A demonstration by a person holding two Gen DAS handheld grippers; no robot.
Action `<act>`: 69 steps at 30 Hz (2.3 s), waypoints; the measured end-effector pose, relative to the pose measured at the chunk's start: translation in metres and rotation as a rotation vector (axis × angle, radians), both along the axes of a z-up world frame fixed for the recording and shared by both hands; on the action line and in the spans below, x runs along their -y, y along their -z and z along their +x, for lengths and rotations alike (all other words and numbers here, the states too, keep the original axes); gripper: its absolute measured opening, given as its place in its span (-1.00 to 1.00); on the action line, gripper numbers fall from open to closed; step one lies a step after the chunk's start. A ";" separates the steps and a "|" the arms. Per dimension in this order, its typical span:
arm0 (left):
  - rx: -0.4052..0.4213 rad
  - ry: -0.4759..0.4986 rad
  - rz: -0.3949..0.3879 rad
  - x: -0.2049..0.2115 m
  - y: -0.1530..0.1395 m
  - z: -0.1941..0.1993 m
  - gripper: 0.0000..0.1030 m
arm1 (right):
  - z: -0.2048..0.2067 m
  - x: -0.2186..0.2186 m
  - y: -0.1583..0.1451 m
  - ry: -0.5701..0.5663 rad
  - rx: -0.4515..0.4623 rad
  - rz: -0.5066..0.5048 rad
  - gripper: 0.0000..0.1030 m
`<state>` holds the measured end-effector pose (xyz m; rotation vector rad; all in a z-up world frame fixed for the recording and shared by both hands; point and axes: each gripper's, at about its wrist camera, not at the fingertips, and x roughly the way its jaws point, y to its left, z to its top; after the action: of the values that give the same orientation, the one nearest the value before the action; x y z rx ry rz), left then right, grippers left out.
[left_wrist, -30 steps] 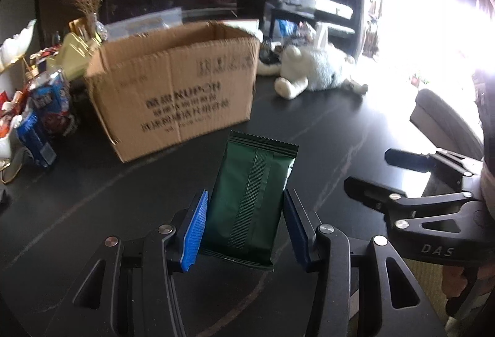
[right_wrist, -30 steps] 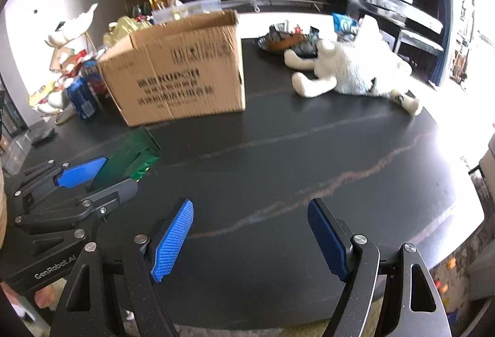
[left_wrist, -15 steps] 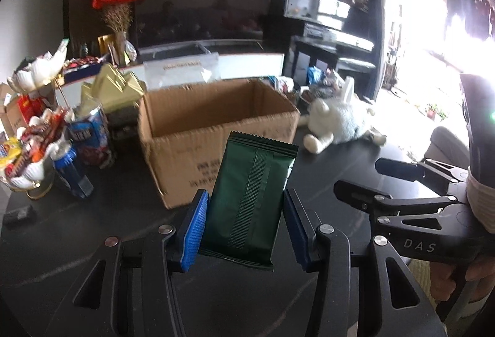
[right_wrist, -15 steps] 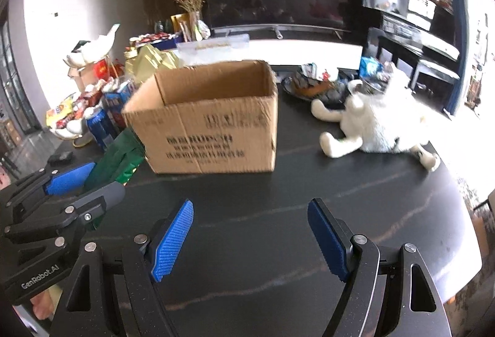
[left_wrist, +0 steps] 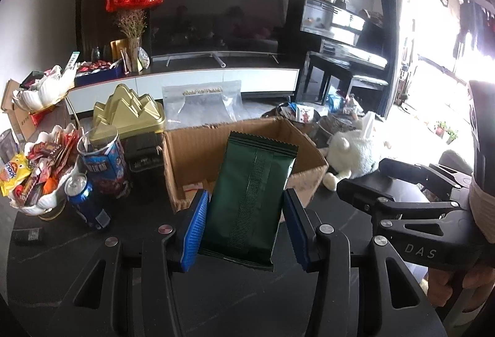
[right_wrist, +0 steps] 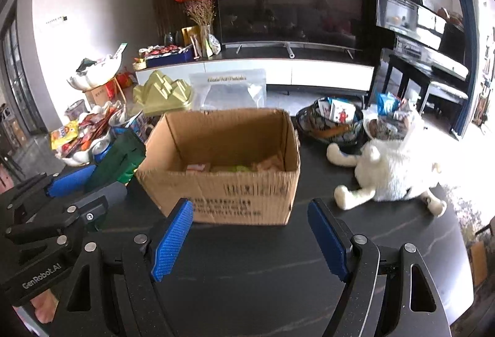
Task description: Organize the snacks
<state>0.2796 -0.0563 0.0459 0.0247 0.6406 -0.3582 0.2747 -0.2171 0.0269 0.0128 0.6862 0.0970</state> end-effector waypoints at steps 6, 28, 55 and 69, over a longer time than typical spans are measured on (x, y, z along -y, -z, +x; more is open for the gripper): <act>-0.029 -0.008 -0.001 0.000 -0.004 0.032 -0.07 | 0.029 -0.003 -0.008 -0.005 -0.002 -0.011 0.50; -0.075 -0.123 0.103 0.005 0.022 0.098 0.30 | 0.100 0.003 0.021 0.019 -0.078 -0.031 0.50; 0.210 -0.267 0.168 -0.018 -0.017 -0.081 1.00 | -0.057 0.001 -0.006 0.055 0.099 -0.017 0.70; 0.201 -0.291 0.112 -0.028 -0.008 -0.140 1.00 | -0.128 -0.006 -0.009 0.062 0.184 -0.010 0.76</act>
<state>0.1397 -0.0284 0.0536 0.0727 0.4560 -0.0374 0.1470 -0.2112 0.0356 0.0149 0.5017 0.0343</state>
